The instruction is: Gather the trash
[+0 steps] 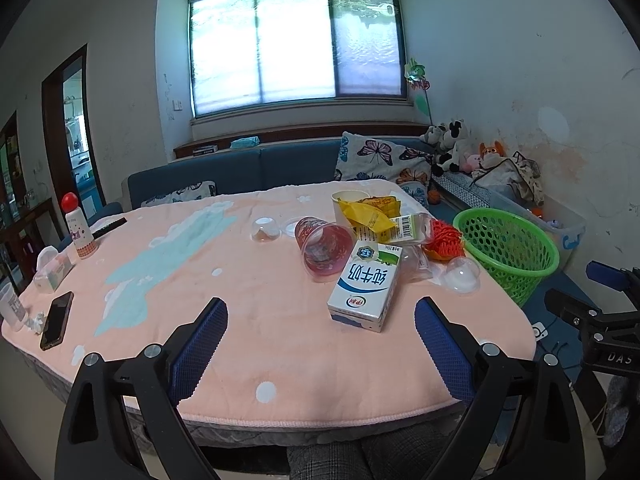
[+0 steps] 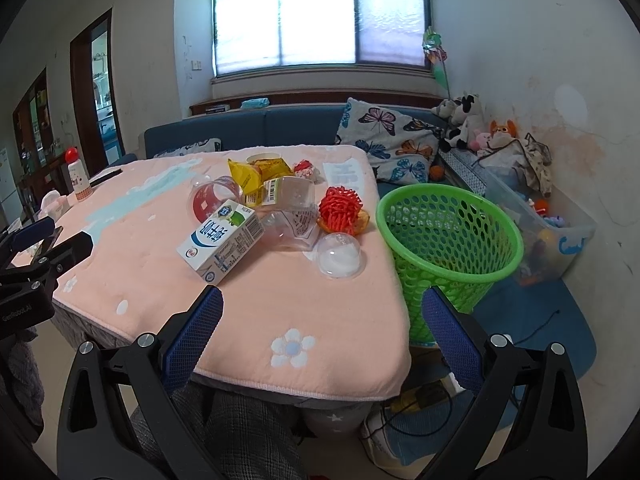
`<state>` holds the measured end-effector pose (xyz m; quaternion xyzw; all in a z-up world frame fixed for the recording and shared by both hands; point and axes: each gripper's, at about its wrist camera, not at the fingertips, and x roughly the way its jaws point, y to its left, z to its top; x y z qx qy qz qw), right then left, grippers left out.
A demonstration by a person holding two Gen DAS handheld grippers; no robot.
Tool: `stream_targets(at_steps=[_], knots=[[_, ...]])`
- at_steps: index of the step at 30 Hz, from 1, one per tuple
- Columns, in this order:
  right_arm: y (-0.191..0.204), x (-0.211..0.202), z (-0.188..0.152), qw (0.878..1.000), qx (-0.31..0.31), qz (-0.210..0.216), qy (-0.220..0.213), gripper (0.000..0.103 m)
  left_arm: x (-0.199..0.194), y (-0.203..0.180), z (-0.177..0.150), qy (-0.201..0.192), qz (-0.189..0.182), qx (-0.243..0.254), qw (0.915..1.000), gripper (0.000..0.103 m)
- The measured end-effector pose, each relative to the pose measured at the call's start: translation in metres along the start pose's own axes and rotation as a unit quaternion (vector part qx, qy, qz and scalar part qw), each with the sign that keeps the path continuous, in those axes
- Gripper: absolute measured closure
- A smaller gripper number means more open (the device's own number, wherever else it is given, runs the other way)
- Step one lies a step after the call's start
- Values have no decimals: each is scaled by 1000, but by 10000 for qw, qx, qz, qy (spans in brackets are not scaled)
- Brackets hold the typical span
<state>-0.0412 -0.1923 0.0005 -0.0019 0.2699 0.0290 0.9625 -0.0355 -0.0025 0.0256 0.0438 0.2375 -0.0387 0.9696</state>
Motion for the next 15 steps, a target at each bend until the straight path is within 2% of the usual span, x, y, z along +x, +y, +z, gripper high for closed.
stream_targets(at_steps=[15], knots=[[-2, -6, 1, 10000, 34, 20, -75, 5, -2, -2, 4, -40, -12, 1, 10000, 10]])
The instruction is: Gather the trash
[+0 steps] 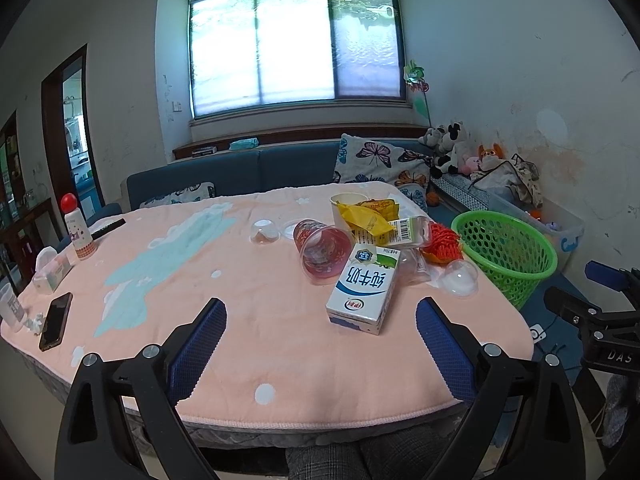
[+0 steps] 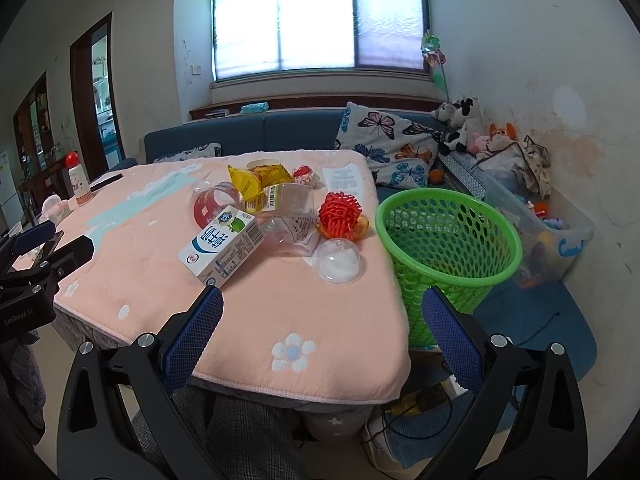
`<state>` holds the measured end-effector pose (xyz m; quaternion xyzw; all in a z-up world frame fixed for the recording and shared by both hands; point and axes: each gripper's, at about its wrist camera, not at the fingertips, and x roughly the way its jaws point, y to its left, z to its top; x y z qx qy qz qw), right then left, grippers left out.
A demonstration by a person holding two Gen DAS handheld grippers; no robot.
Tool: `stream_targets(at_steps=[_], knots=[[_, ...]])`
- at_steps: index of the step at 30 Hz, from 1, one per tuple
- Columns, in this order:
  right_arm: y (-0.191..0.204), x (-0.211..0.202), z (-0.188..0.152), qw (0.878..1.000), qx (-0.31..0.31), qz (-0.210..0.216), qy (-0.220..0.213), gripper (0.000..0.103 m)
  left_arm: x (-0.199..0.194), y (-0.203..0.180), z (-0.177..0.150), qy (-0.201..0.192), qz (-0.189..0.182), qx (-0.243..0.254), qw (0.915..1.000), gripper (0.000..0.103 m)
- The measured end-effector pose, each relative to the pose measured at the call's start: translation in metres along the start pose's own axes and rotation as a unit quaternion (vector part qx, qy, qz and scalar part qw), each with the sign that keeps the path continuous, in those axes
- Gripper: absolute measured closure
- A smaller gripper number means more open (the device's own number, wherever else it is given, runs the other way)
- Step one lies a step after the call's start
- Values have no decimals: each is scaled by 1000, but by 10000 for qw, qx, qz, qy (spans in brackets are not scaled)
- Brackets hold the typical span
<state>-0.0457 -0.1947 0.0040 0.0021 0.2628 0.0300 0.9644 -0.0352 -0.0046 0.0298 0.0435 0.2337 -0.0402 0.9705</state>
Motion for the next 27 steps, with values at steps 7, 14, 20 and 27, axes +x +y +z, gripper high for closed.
stream_targets(at_steps=[7, 14, 20, 27], knots=[[1, 1, 0, 10000, -31, 25, -7, 5, 1, 0, -1, 23, -11, -14, 10000, 10], [3, 6, 0, 10000, -65, 61, 21, 5, 3, 3, 0, 35, -1, -29, 10000, 10], [3, 8, 1, 9999, -75, 95, 22, 5, 6, 3, 2, 64, -22, -24, 10000, 10], [5, 13, 1, 9998, -145, 144, 25, 5, 11, 8, -2, 105, -36, -68, 9999, 10]])
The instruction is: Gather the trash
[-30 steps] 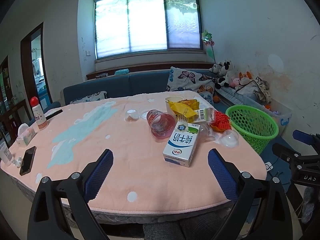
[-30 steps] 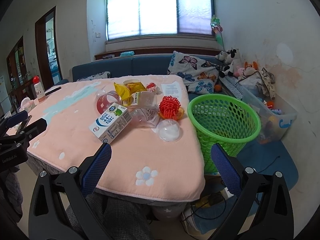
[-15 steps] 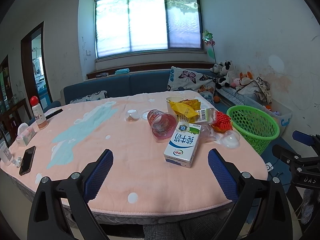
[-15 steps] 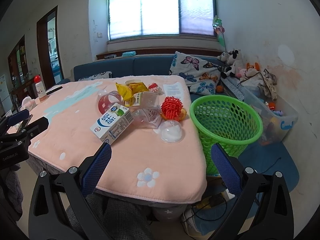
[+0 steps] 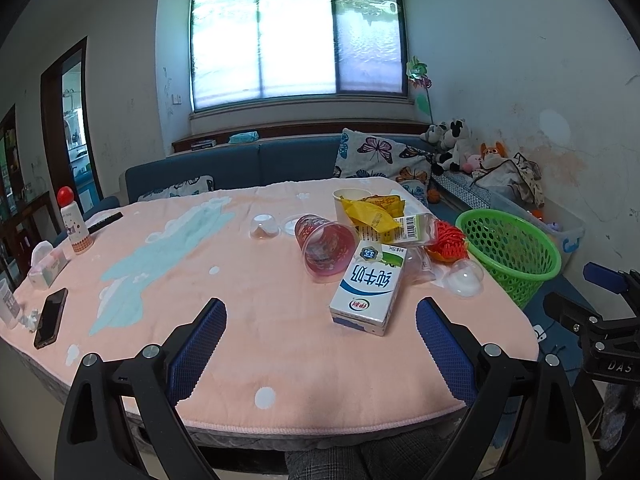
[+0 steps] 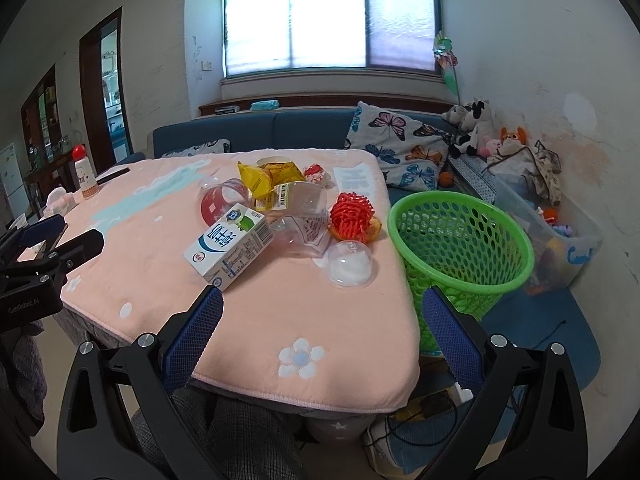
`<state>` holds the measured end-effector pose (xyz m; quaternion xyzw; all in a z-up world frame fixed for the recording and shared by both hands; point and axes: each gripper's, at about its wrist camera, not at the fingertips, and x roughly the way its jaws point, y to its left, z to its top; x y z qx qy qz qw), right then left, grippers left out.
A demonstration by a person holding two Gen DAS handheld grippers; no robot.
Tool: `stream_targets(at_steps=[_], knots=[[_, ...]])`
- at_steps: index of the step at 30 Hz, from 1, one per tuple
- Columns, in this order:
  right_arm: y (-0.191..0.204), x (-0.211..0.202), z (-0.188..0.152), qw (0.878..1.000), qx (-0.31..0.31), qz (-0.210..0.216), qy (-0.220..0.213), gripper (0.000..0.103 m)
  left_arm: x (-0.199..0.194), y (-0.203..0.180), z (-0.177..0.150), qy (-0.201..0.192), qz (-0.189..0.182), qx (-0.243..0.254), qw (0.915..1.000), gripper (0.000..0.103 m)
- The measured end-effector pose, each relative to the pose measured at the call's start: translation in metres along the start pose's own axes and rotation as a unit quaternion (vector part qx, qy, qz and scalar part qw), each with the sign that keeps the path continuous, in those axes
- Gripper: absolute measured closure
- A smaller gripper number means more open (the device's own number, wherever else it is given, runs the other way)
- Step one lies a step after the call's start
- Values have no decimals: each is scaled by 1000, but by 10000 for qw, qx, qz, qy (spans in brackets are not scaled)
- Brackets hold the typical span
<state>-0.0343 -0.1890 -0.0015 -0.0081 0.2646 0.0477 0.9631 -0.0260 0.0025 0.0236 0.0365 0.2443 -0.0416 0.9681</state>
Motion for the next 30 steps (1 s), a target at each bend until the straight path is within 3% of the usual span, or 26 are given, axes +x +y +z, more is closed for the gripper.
stream_targets(at_steps=[20, 30], knots=[[-5, 28, 17, 9996, 4, 234, 170, 12, 24, 11, 10, 128, -105, -29, 9999, 11], [-4, 58, 40, 9970, -121, 661, 387, 19, 41, 16, 11, 267, -103, -43, 9996, 11]])
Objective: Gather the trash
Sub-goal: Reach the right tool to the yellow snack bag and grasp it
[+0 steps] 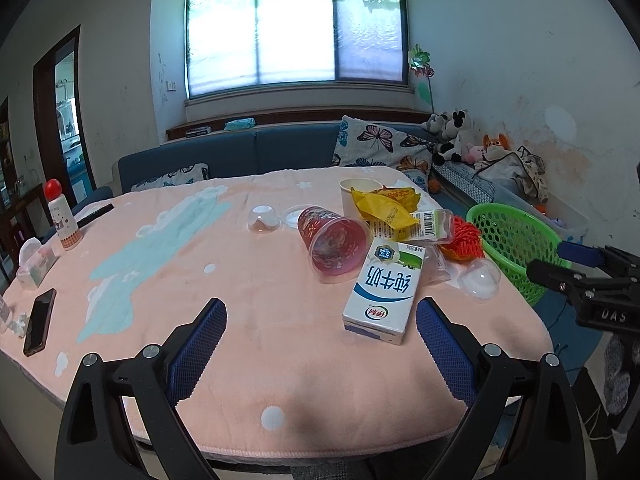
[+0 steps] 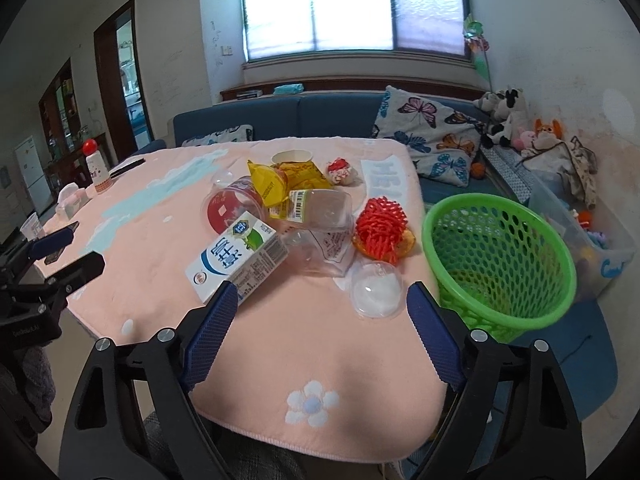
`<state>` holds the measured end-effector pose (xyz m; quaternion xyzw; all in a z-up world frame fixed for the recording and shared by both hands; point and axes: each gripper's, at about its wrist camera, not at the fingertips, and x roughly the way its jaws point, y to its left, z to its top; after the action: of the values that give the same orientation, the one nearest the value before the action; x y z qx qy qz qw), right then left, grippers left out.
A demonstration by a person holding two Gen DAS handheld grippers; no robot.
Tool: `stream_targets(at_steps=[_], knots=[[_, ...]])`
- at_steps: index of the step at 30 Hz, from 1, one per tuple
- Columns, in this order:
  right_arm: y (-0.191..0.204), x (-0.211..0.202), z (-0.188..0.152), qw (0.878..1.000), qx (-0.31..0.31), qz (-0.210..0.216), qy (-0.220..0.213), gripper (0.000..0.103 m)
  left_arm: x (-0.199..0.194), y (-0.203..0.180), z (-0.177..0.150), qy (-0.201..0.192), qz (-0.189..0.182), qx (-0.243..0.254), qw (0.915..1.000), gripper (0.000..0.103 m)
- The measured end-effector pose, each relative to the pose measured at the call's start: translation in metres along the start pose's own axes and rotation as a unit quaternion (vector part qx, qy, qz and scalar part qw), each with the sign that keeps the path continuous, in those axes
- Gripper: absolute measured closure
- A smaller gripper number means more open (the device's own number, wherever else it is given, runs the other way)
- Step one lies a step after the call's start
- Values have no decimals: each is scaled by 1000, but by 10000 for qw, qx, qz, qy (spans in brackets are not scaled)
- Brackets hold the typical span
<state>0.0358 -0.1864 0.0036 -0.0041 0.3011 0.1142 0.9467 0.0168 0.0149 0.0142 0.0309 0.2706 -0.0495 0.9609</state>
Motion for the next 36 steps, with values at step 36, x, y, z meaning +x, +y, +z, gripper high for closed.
stream_targets(at_steps=[36], knots=[[-7, 191, 132, 9751, -481, 1713, 1321, 14, 70, 13, -1, 529, -279, 124, 9981, 10]])
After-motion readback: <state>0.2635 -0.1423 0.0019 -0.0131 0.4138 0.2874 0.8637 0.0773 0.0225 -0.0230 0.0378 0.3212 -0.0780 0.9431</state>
